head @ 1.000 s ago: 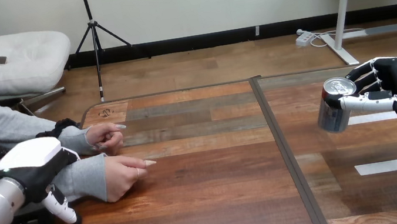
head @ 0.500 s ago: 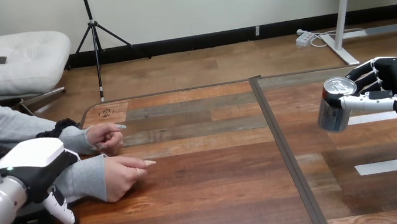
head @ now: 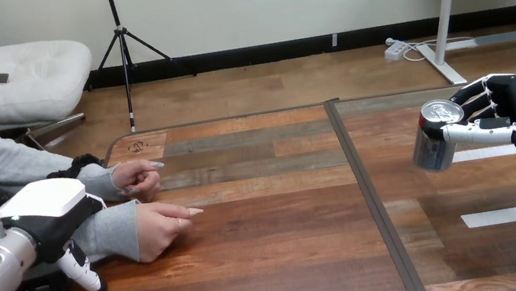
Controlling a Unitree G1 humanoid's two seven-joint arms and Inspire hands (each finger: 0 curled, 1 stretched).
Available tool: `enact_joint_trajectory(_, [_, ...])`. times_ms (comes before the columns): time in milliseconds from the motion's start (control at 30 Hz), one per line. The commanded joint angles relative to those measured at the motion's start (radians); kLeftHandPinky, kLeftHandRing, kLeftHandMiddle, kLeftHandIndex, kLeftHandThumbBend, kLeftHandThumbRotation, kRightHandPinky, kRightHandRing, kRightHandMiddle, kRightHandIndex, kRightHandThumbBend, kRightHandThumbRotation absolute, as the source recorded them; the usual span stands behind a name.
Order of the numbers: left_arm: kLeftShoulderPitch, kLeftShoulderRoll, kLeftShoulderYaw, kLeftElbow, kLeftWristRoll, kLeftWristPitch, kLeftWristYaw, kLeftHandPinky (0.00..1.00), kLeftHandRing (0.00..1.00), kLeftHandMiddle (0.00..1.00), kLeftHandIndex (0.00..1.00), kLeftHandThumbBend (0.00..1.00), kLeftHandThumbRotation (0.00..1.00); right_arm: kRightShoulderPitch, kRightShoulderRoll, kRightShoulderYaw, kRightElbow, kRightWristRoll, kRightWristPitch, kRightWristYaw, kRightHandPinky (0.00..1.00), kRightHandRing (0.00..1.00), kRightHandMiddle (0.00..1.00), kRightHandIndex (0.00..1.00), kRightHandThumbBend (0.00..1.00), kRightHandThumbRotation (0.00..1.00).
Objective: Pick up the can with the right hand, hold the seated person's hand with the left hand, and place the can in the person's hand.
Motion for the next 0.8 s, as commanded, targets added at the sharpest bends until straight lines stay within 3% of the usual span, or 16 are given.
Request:
enact_joint_trajectory(0, [-0.063, 0.011, 0.015, -0.012, -0.034, -0.013, 0.011, 0.56, 0.64, 0.67, 0.66, 0.96, 0.06, -0.074, -0.006, -0.018, -0.053, 0.015, -0.026, -0.010, 0.35, 0.38, 0.44, 0.43, 0.82, 0.00])
enact_joint_trajectory(333, [-0.056, 0.001, 0.034, 0.013, -0.097, -0.073, 0.038, 0.36, 0.43, 0.51, 0.51, 0.85, 0.00, -0.076, -0.007, -0.018, -0.054, 0.015, -0.015, -0.011, 0.36, 0.39, 0.44, 0.44, 0.82, 0.00])
enact_joint_trajectory(467, [-0.053, -0.001, 0.032, 0.027, -0.109, -0.091, 0.072, 0.32, 0.38, 0.46, 0.47, 0.84, 0.00, -0.076, -0.008, -0.017, -0.054, 0.014, -0.019, -0.009, 0.37, 0.39, 0.44, 0.44, 0.81, 0.00])
enact_joint_trajectory(767, [-0.051, -0.008, 0.039, 0.047, -0.150, -0.116, 0.095, 0.25, 0.32, 0.40, 0.41, 0.80, 0.00, -0.076, -0.008, -0.018, -0.052, 0.016, -0.025, -0.005, 0.38, 0.39, 0.43, 0.43, 0.81, 0.00])
